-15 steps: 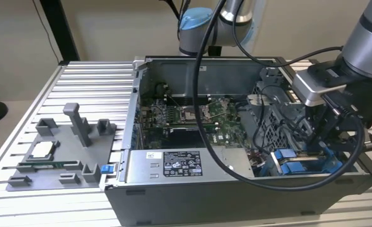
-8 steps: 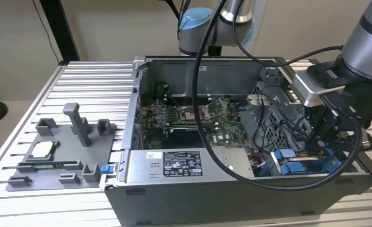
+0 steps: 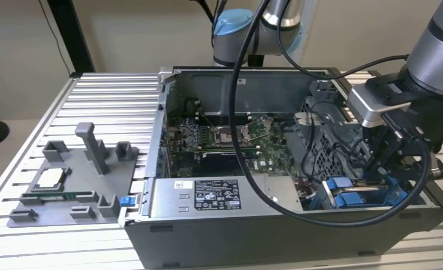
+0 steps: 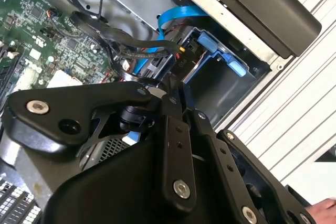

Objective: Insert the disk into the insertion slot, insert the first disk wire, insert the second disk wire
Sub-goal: 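Insert the second disk wire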

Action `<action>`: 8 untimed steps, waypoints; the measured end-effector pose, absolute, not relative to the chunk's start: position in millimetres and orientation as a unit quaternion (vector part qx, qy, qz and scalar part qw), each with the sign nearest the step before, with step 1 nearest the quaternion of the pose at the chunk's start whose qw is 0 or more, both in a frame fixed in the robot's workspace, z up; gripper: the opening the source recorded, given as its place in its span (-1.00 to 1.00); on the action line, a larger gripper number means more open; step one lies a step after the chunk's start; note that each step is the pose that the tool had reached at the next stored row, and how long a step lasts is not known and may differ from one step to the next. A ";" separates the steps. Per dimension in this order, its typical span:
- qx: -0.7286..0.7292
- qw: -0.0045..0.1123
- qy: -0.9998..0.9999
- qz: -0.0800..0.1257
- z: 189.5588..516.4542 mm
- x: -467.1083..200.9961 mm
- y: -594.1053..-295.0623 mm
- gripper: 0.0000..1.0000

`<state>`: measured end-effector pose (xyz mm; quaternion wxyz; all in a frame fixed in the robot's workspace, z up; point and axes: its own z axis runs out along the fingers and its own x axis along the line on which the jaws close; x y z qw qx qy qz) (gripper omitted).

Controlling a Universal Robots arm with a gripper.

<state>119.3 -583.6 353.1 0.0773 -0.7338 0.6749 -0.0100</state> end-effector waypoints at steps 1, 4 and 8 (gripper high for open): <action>-0.734 0.077 0.675 -0.010 353.1 119.3 -583.7 -1.00; -0.734 0.078 0.675 -0.010 351.8 119.3 -583.6 -1.00; -0.734 0.078 0.675 -0.010 348.8 119.3 -583.6 -1.00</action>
